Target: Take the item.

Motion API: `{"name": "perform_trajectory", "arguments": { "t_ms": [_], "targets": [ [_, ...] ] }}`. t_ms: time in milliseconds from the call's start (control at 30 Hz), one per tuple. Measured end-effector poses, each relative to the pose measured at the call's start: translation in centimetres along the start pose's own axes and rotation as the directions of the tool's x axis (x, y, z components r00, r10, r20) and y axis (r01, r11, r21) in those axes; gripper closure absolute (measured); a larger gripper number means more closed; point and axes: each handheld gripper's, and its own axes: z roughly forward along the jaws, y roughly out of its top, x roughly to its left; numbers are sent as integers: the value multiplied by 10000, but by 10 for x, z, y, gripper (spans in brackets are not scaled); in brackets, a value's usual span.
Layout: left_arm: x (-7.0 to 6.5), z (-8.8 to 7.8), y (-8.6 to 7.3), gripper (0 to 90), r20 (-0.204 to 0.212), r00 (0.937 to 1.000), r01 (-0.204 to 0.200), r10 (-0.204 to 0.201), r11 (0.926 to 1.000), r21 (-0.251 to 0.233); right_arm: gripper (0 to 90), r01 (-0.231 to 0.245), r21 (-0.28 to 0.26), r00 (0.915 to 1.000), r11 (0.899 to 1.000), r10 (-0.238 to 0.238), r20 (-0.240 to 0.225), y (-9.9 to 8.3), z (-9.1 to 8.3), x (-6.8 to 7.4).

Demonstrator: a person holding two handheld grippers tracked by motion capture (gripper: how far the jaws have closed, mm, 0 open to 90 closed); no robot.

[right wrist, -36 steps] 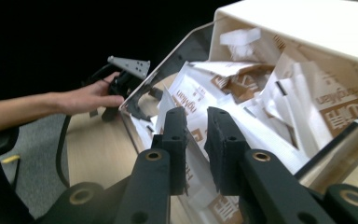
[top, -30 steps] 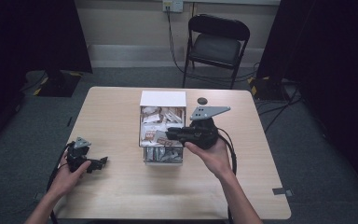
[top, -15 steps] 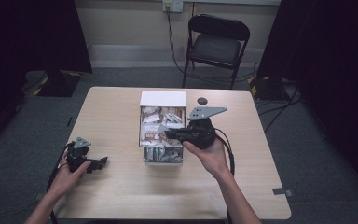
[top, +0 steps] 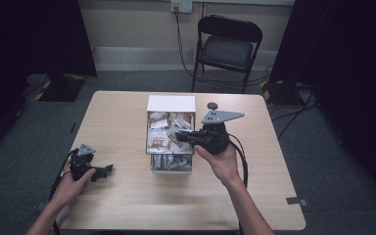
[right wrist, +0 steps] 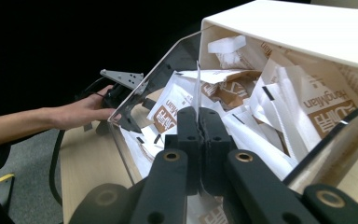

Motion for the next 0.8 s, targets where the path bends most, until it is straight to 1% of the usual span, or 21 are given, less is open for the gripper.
{"name": "perform_trajectory", "arguments": {
  "t_ms": [400,467,567,633,700,733,800],
  "targets": [
    [0,0,0,0,6,10000,2,-2,10000,3,892,-55,-321,9999,9995,57,85,3,-6,1],
    [0,0,0,0,1,10000,-3,3,10000,3,892,-123,-455,9999,9989,125,48,3,-8,2],
    [0,0,0,0,1,10000,0,0,10000,0,892,-53,-535,9999,9986,59,103,5,-10,4],
    [0,0,0,0,1,10000,-1,1,10000,1,892,-8,-697,10000,9976,11,33,7,-13,6],
    [0,0,0,0,3,10000,0,0,10000,-1,892,-199,-838,9996,9963,181,-225,7,-14,5],
    [0,0,0,0,1,10000,-3,3,10000,1,893,-221,-881,9995,9959,200,-246,8,-15,4],
    [0,0,0,0,1,10000,-1,1,10000,0,893,-116,-854,9999,9963,105,-127,8,-16,5]
  ]
}}
